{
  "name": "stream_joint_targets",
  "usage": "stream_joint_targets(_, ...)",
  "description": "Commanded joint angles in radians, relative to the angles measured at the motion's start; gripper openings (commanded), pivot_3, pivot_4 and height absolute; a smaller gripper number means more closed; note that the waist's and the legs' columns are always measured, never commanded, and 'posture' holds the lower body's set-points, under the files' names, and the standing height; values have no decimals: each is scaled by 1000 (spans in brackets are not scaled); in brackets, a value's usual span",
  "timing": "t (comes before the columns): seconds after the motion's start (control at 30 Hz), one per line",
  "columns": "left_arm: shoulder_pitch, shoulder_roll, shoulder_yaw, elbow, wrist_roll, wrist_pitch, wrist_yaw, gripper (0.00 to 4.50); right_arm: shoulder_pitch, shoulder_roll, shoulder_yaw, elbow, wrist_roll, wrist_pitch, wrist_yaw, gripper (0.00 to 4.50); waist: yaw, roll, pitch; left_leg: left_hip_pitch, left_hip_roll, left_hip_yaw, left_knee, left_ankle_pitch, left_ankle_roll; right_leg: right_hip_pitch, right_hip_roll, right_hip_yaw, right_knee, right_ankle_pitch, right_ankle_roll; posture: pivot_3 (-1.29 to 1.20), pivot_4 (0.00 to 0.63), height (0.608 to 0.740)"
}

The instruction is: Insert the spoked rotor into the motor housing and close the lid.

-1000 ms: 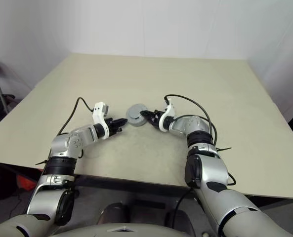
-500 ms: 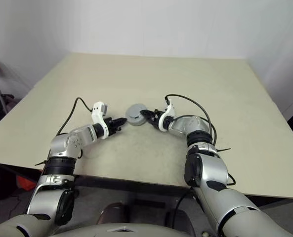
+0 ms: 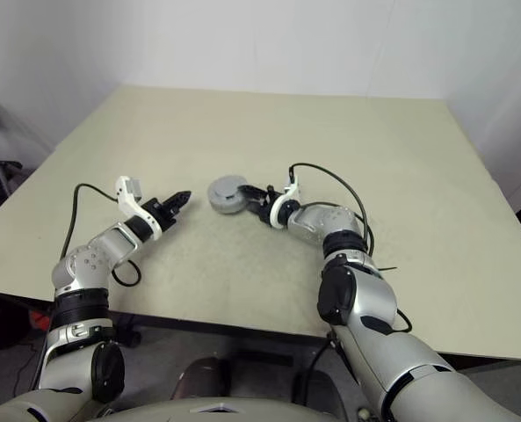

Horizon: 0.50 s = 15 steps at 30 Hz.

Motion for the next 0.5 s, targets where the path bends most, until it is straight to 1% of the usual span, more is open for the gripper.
stream_joint_targets(0.03, 21, -12, 4, -39, -12, -39, 15, 482, -92, 0, -43, -77, 99, 20, -8, 1996, 1, 0, 0, 0, 0, 0, 0, 0, 0, 0, 0, 0, 0, 0, 0, 0, 0, 740)
stream_joint_targets(0.1, 32, -29, 28, -48, -51, -41, 14, 904, -110, 0, -46, -92, 116, 36, -23, 1996, 1, 0, 0, 0, 0, 0, 1, 0, -1, 1, 0, 0, 0, 0, 0, 0, 0, 740)
stream_joint_targets(0.13, 33, -36, 42, -48, -69, -41, 18, 1206, -116, 1, -47, -100, 124, 43, -30, 1996, 3, 0, 0, 0, 0, 0, 1, 0, 0, 1, 0, 0, 0, 0, 0, 0, 0, 740)
stream_joint_targets(0.3, 39, -54, 49, -68, -127, -28, 7, 2925, -121, -1, -36, -112, 134, 58, -55, 1996, 10, 0, 0, 0, 0, 0, 2, 0, -1, 2, 0, -2, 0, 0, 0, 0, 0, 740)
stream_joint_targets(0.43, 41, -75, 44, -116, -206, 2, -20, 4271, -113, 1, -14, -108, 119, 68, -64, 1996, 21, 0, 0, 0, 0, 0, 2, 0, -1, 2, 0, -3, 0, 0, 0, 0, 0, 740)
stream_joint_targets(0.47, 42, -78, 43, -121, -224, 11, -23, 4463, -111, 3, -9, -111, 119, 72, -65, 1996, 22, 0, 0, 0, 0, 0, 2, 0, -1, 2, 0, -3, 0, 0, 0, 0, 0, 740)
stream_joint_targets(0.5, 43, -80, 42, -123, -237, 18, -23, 4463, -110, 4, -5, -114, 120, 74, -66, 1996, 22, 0, 0, 0, 0, 1, 2, 0, -1, 2, 0, -3, 0, 0, 0, 0, 0, 740)
